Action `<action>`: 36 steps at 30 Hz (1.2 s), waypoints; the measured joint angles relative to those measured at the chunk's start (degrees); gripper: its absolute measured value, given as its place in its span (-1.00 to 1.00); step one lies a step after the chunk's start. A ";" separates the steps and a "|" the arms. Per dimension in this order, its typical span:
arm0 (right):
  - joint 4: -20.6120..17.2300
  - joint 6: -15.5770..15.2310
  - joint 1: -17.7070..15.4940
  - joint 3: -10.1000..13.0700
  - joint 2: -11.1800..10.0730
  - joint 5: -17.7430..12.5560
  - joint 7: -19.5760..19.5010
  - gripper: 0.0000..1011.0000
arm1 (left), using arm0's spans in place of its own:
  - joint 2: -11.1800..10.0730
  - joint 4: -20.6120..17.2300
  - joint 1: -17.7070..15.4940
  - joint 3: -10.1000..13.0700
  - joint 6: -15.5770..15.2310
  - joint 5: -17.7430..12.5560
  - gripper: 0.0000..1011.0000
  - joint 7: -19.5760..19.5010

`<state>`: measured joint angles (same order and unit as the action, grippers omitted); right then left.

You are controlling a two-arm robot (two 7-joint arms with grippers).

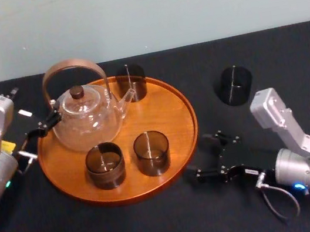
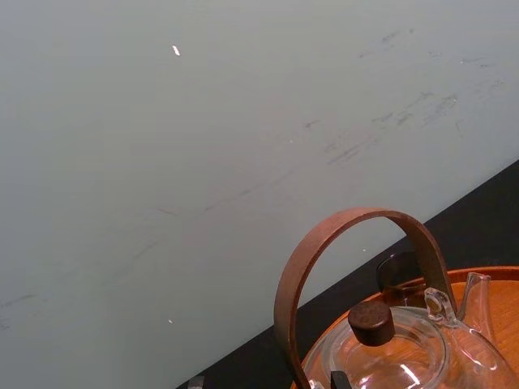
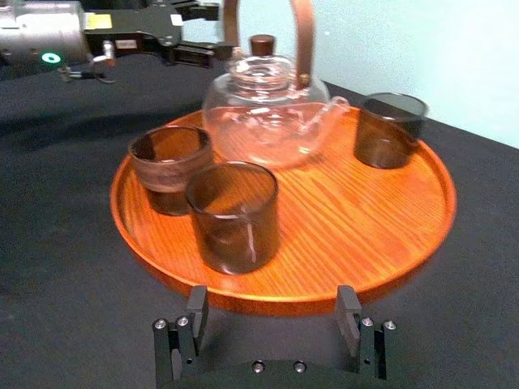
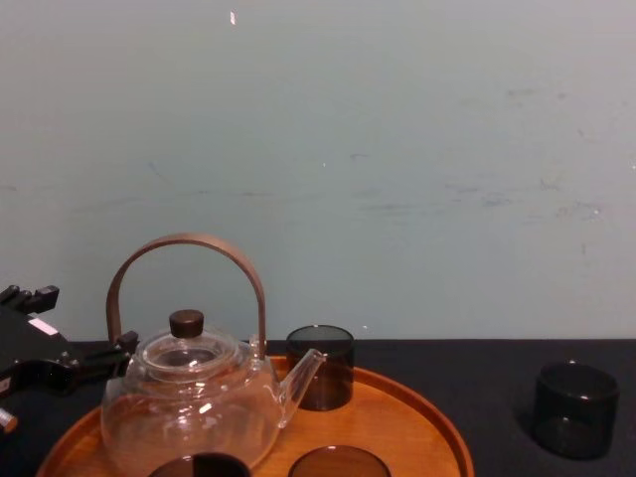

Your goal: Pick up the glass from the table and place it on the tray.

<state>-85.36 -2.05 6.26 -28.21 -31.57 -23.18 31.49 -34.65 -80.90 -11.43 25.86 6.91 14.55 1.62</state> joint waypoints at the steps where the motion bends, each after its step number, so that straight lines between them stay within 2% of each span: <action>1: -0.13 0.15 -0.56 0.62 -0.32 -0.28 -0.22 0.98 | 0.00 0.00 0.00 0.00 0.00 0.00 1.00 0.00; 8: -0.04 0.89 -2.39 3.43 -1.30 -1.42 -1.16 0.98 | 0.00 0.00 0.00 0.00 0.00 0.00 1.00 0.00; 16: 1.26 1.28 -2.89 6.68 -1.83 -3.20 -1.60 0.98 | 0.00 0.00 0.00 0.00 0.00 0.00 1.00 0.00; 23: 2.89 1.34 -2.01 9.06 -1.99 -3.79 -2.39 0.98 | 0.00 0.00 0.00 0.00 0.00 0.00 1.00 0.00; 36: 7.06 0.72 0.46 11.11 -1.01 -3.90 -3.32 0.98 | 0.00 0.00 0.00 0.00 0.00 0.00 1.00 0.00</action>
<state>-78.30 -1.34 6.72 -17.10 -32.57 -27.08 28.16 -34.65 -80.90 -11.43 25.86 6.91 14.55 1.62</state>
